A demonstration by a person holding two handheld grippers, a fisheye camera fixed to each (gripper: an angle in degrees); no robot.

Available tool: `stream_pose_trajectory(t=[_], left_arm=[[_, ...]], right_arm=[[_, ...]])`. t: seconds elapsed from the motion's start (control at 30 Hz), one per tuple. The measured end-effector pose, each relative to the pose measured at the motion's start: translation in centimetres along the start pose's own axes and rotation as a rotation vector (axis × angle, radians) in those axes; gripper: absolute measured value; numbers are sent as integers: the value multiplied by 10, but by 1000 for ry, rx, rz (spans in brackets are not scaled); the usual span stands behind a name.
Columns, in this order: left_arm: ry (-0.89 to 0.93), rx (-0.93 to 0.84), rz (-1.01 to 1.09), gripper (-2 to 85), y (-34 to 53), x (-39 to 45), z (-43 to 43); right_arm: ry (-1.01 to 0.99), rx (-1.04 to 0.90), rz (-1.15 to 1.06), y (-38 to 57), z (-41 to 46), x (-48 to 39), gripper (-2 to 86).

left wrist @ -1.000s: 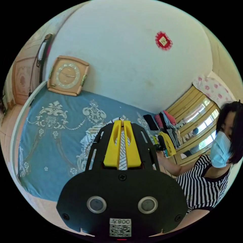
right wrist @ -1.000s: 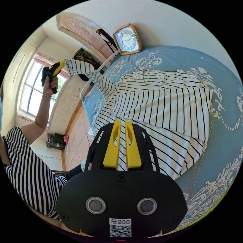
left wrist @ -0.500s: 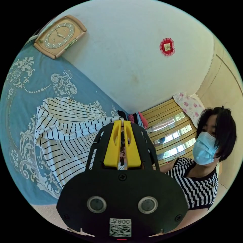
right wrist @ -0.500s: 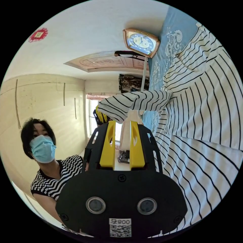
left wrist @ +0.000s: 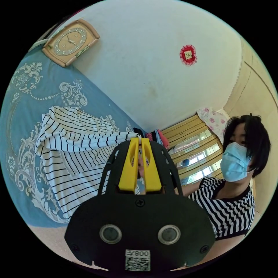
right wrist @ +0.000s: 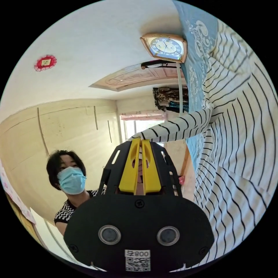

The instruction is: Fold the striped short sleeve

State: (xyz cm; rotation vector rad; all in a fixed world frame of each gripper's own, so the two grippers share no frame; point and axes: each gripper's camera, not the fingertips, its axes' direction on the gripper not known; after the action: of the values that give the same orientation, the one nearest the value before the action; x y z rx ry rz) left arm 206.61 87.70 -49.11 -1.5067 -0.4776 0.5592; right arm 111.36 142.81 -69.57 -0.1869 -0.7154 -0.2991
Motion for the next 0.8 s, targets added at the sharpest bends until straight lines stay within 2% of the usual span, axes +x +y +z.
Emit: stream_pose_trajectory(t=[0.13, 0.2, 0.37, 0.47, 0.63, 0.8], left_arm=[[60, 47, -28, 14, 34, -10, 25], [88, 31, -80, 14, 53, -23, 49], [97, -100, -275, 14, 101, -84, 139], [131, -93, -350, 14, 111, -106, 163], [83, -88, -294, 15, 99, -113, 172], [73, -99, -266, 17, 94, -122, 189]], right_arm=[[217, -254, -61, -27, -10, -43, 8], [436, -402, -36, -33, -19, -58, 6], [715, -512, 135, -38, -42, -31, 5], [801, -556, 198, -47, -39, -5, 4], [920, -670, 160, -75, -3, 5, 5], [1132, -825, 148, -89, 31, 18, 5]])
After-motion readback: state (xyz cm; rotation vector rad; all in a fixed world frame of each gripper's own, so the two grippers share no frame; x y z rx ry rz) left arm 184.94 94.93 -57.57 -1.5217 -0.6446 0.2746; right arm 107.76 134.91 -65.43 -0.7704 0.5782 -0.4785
